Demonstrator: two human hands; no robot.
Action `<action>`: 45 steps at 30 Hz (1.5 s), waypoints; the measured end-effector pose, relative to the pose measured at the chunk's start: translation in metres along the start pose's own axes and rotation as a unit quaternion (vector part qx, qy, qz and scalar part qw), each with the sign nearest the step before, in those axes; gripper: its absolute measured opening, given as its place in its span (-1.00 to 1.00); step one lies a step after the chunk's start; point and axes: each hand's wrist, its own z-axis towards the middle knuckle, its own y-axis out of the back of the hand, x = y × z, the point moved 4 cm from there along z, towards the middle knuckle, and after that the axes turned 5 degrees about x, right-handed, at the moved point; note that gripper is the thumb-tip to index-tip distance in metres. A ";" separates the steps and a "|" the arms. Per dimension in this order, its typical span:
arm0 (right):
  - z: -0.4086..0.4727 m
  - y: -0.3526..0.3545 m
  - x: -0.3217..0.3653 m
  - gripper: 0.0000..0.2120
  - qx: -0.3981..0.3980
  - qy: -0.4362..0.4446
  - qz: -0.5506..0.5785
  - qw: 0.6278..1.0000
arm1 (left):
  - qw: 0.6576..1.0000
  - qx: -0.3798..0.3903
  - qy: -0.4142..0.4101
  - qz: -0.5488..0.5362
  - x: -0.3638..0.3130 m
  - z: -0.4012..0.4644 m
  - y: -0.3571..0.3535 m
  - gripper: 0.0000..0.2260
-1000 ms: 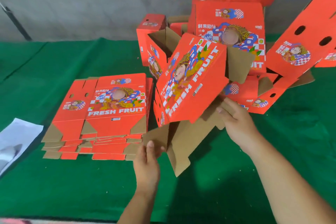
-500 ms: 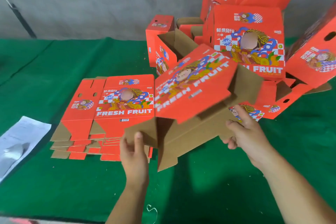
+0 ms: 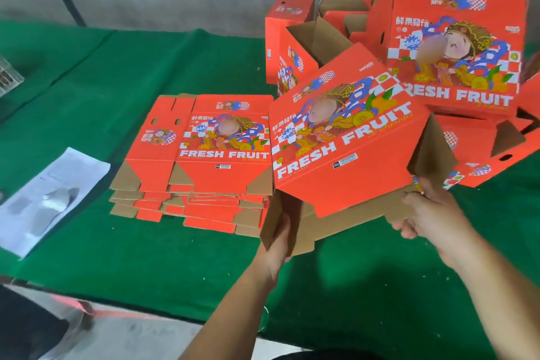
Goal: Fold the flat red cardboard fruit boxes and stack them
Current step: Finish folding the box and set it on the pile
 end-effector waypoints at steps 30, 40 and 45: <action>-0.002 0.044 0.097 -0.89 -0.018 0.284 0.064 0.957 | 0.882 -0.116 -0.447 0.094 -0.228 -0.075 0.032 -0.61; -0.018 0.040 0.098 -0.80 -0.123 0.356 0.022 0.926 | 0.927 -0.090 -0.363 -0.014 -0.228 -0.064 0.033 -0.75; -0.036 0.066 0.090 -0.82 -0.177 0.372 0.025 0.911 | 0.947 -0.032 -0.318 0.032 -0.224 -0.069 0.001 -0.73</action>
